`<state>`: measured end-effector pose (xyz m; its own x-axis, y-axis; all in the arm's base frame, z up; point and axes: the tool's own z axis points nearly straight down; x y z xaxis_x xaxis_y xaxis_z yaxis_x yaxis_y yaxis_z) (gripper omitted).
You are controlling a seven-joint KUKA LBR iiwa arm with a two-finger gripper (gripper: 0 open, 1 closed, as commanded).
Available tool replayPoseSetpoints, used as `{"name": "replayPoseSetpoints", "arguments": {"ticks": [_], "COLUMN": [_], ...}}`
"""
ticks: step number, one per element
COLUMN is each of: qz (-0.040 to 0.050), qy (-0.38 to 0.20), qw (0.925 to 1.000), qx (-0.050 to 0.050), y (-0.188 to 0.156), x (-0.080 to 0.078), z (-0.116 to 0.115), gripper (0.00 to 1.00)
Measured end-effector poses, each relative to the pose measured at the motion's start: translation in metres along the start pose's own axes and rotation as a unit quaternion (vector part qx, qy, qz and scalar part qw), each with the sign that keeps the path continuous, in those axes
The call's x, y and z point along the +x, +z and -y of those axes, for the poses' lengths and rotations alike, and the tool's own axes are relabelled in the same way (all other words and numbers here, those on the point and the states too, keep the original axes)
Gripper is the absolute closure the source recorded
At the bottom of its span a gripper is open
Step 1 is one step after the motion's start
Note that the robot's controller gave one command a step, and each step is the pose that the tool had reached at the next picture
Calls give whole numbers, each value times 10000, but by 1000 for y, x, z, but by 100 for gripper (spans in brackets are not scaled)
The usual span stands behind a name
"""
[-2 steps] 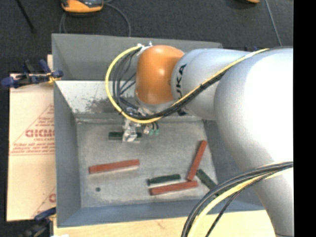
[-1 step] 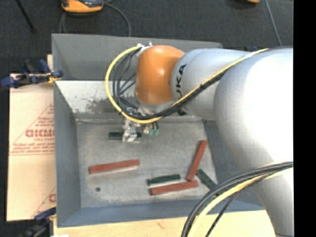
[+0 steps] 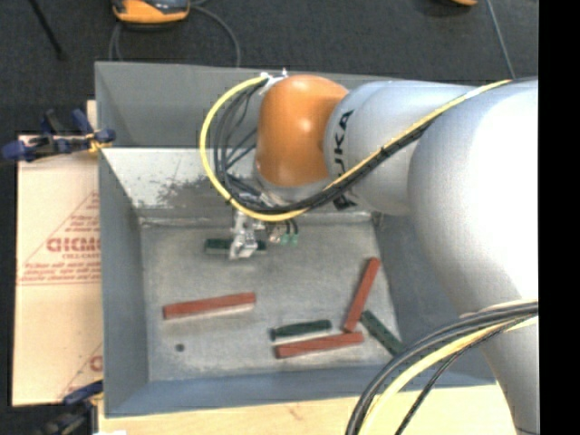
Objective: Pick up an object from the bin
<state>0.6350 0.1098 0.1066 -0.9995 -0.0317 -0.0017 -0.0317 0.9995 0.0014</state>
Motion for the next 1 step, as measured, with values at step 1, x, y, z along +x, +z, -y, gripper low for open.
{"name": "replayPoseSetpoints", "arguments": {"ticks": [1], "qz": [12], "qy": [125], "qw": [9999], "qx": [0], "y": [-107], "x": [-4], "z": [-9], "gripper": [100]}}
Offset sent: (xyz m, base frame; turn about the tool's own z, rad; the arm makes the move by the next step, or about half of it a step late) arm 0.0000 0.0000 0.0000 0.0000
